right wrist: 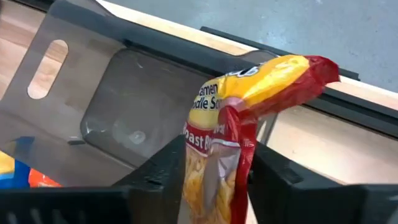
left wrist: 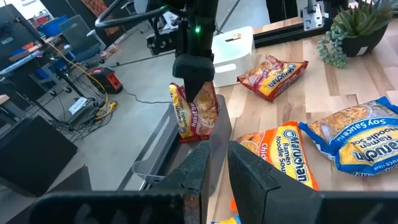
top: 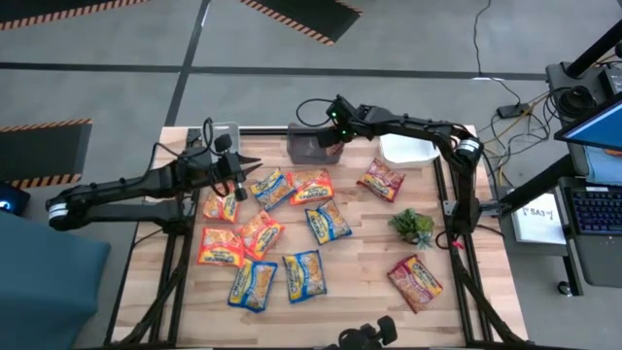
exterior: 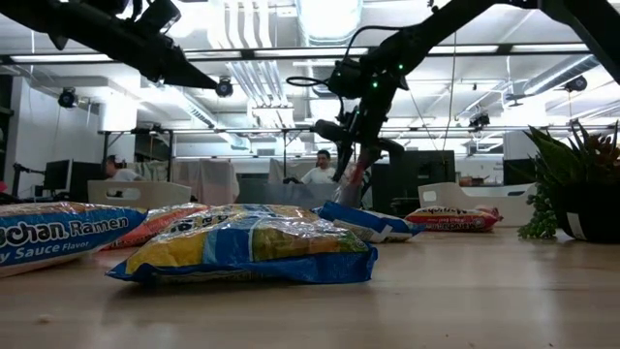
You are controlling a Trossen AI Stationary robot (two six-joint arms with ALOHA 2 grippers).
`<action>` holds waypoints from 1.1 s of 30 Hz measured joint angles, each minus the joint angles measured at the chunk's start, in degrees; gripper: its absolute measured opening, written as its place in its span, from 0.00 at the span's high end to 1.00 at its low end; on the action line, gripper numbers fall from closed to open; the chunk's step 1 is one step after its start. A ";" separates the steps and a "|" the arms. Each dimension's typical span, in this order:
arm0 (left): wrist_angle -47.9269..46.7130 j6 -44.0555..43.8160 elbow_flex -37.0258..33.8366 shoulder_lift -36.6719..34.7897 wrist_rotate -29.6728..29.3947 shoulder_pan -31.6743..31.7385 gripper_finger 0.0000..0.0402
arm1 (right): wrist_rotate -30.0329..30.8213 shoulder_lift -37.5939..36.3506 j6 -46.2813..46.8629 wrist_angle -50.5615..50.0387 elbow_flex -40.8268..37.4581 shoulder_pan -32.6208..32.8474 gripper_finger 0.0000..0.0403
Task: Sort Maruchan noodles
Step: Put the red noodle pack into the black bin, then put the blue noodle pack into the gray bin
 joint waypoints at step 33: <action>-0.25 -25.37 1.49 18.99 13.62 -0.05 0.90 | -12.56 -36.21 -38.88 18.14 -30.20 18.71 0.59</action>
